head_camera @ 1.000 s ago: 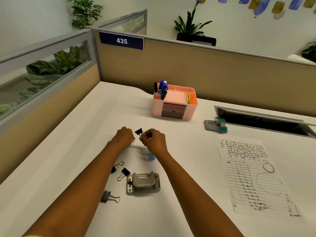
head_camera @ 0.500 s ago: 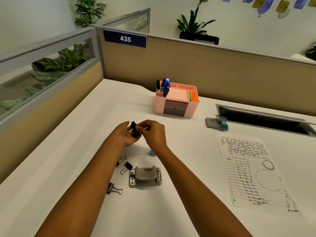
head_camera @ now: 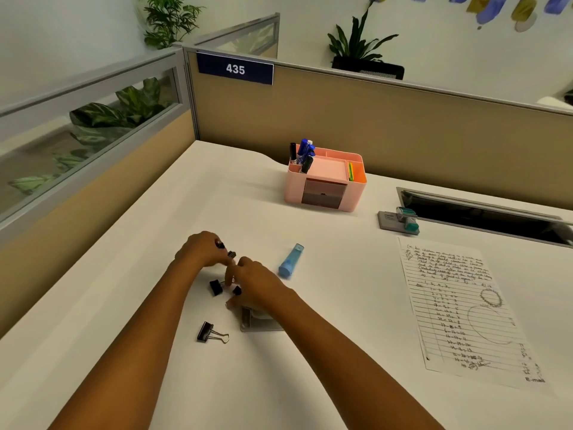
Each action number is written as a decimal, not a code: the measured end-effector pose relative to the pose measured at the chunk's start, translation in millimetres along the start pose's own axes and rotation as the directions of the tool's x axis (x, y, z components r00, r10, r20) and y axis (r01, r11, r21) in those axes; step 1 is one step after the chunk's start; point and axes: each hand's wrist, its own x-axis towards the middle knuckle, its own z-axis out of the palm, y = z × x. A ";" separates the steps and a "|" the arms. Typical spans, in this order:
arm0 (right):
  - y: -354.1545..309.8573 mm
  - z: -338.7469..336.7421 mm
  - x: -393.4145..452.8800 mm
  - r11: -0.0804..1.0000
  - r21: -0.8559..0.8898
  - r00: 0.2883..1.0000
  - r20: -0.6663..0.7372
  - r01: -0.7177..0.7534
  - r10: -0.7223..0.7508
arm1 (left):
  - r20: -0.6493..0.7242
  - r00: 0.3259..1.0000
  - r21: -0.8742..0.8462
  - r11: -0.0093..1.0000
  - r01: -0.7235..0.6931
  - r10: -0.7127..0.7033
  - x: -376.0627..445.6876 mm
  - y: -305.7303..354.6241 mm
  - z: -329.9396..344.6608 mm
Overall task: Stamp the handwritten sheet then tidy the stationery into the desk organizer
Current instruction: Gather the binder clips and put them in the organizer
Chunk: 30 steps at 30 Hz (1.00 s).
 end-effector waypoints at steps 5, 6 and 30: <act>0.9 -0.7 6.0 0.996 0.049 0.997 0.008 -0.074 0.074 | 0.059 0.997 0.189 0.982 0.031 -0.043 -9.8 -14.4 1.9; 2.6 -1.6 6.4 0.991 0.090 0.995 0.018 -0.100 0.099 | 0.065 0.997 0.210 0.977 0.036 -0.051 -12.5 -15.4 3.0; 7.8 -9.5 49.7 0.945 0.282 0.939 -0.247 -0.166 0.238 | 0.217 0.976 0.070 0.997 0.014 -0.029 -17.1 -25.4 5.0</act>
